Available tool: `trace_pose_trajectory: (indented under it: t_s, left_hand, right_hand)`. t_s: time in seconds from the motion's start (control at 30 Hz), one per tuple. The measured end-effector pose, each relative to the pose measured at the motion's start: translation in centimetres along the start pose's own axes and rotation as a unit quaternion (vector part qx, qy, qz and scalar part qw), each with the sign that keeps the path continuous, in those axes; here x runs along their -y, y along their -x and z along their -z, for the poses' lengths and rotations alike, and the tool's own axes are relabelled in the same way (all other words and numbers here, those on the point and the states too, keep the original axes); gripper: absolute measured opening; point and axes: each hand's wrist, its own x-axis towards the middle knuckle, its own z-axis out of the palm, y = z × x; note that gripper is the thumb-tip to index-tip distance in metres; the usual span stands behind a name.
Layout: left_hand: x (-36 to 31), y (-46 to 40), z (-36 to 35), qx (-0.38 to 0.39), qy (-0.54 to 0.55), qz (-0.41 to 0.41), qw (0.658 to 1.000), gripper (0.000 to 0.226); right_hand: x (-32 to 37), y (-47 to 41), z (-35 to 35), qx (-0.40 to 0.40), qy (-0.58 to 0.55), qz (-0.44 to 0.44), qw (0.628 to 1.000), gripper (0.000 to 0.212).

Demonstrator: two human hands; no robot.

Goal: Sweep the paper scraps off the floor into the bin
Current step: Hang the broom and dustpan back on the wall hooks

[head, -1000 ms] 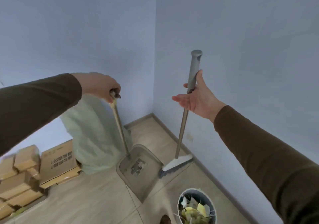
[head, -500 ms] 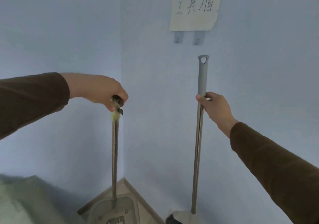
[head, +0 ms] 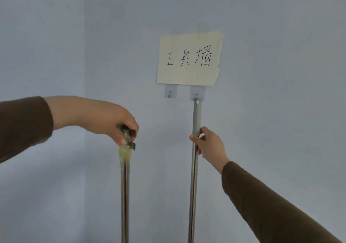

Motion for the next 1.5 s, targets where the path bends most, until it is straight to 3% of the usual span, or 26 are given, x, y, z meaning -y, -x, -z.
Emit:
trace_pose_trajectory:
  t_s: [0.37, 0.6, 0.7, 0.77, 0.83, 0.9, 0.97, 1.03, 1.1, 1.2, 1.23, 1.3, 1.37, 1.4, 1.43, 1.5]
  left_hand:
    - [3.7, -8.6, 0.1, -0.061, 0.109, -0.094, 0.988, 0.017]
    - [5.6, -10.3, 2.4, -0.133, 0.177, -0.098, 0.97, 0.023]
    - [6.0, -10.8, 3.5, -0.144, 0.174, -0.092, 0.97, 0.023]
    - [6.2, -11.3, 4.1, -0.147, 0.174, -0.09, 0.97, 0.022]
    - [6.2, -11.8, 4.7, -0.152, 0.173, -0.09, 0.969, 0.022]
    - [6.0, -12.4, 5.3, -0.164, 0.173, -0.093, 0.967, 0.022]
    - [5.7, -13.0, 5.9, -0.175, 0.177, -0.091, 0.964, 0.023]
    - [5.4, -13.8, 6.2, -0.181, 0.179, -0.089, 0.963, 0.023]
    - [5.0, -14.4, 6.4, -0.184, 0.182, -0.089, 0.962, 0.023]
    - [4.5, -15.1, 6.5, -0.193, 0.195, -0.094, 0.957, 0.026]
    - [4.4, -15.4, 6.2, -0.222, 0.196, -0.095, 0.95, 0.029]
    - [4.0, -15.9, 4.3, -0.359, 0.193, -0.08, 0.91, 0.043]
    - [3.2, -16.3, 0.6, -0.528, 0.228, -0.022, 0.818, 0.057]
    - [2.7, -16.6, -1.7, -0.576, 0.273, 0.007, 0.771, 0.056]
    - [2.3, -16.9, -3.9, -0.583, 0.33, 0.033, 0.742, 0.051]
    - [1.6, -18.0, -7.5, -0.508, 0.415, 0.065, 0.752, 0.032]
  right_hand:
    - [-0.3, -4.4, -2.9, -0.03, -0.019, -0.03, 0.999, 0.025]
    - [-1.8, -4.8, -3.6, -0.027, -0.066, -0.047, 0.996, 0.027]
    - [-1.9, -4.8, -2.9, -0.041, 0.075, -0.014, 0.996, 0.039]
    - [-2.0, -4.6, -2.0, -0.059, 0.238, 0.016, 0.969, 0.052]
    - [-1.1, -3.8, -1.6, -0.093, 0.323, 0.049, 0.94, 0.062]
    - [0.6, -2.1, -2.6, -0.063, 0.267, 0.079, 0.958, 0.065]
    - [1.9, -0.4, -5.5, 0.076, 0.12, 0.085, 0.986, 0.058]
    - [2.5, 0.6, -8.9, 0.191, 0.031, 0.069, 0.979, 0.069]
    - [2.3, 0.6, -11.5, 0.198, 0.004, 0.043, 0.979, 0.066]
    - [2.2, -0.6, -12.5, 0.158, -0.091, -0.006, 0.983, 0.028]
    - [2.2, -1.0, -12.4, 0.143, -0.12, -0.015, 0.982, 0.021]
    - [2.2, -1.5, -12.3, 0.117, -0.144, -0.012, 0.983, 0.018]
    - [2.0, -1.8, -12.4, 0.113, -0.148, -0.005, 0.983, 0.017]
    - [1.9, -1.9, -12.5, 0.113, -0.149, -0.001, 0.982, 0.016]
    - [1.8, -2.0, -12.6, 0.112, -0.153, 0.003, 0.982, 0.016]
    - [1.5, -2.2, -12.9, 0.104, -0.172, 0.005, 0.98, 0.017]
